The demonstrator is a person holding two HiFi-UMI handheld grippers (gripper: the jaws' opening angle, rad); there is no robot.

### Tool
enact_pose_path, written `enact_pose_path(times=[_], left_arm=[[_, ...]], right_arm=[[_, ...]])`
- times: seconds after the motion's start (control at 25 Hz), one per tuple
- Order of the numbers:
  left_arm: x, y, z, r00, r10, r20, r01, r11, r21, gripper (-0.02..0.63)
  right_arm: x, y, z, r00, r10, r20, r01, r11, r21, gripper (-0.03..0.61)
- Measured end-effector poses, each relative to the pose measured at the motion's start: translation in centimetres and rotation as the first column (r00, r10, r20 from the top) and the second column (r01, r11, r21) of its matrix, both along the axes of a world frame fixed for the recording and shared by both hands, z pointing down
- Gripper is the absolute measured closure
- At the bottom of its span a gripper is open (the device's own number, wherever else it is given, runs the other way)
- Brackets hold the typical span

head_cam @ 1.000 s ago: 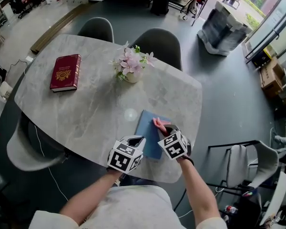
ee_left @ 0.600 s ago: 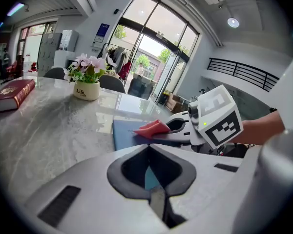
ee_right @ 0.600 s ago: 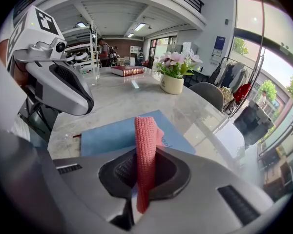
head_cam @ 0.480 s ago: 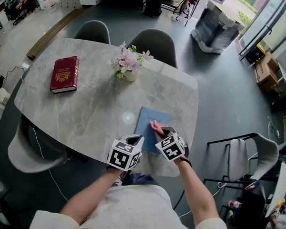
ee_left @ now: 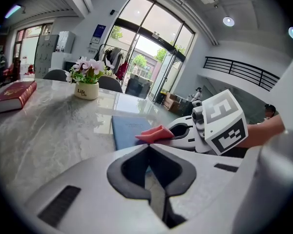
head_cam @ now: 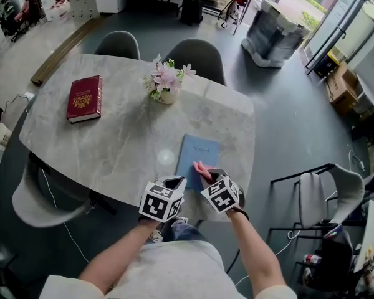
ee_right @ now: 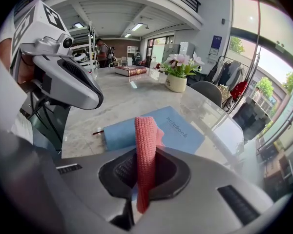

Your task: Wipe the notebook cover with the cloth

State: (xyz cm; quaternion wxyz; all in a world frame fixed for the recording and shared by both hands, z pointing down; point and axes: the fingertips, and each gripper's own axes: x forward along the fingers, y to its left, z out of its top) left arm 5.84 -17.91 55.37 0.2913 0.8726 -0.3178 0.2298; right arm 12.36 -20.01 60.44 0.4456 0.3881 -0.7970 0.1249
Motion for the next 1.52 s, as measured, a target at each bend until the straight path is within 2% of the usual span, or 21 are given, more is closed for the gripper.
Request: enact_pose_path(times=[1.0,1.24,1.52], left_arm=[[-0.5,3.9,-0.4,0.997,0.076,-0.007,-0.076,0.997,0.022,0.606],[0.0,3.8,-0.4,0.996,0.084,-0.007,-0.083,0.996,0.017,0.606],[0.7,2.7,-0.5,0.997,0.071,-0.008,-0.071,0.997,0.02,0.606]], right_arm=[[-1.4,7.2,0.0,0.999,0.046,0.007,-0.046,0.999,-0.01,0.563],[-1.1,7.0,-2.1,0.999,0.033,0.009,-0.033,0.999,0.026,0.563],[-0.7,4.0,-5.2,1.0,0.003,0.018,-0.004,0.997,0.077,0.563]])
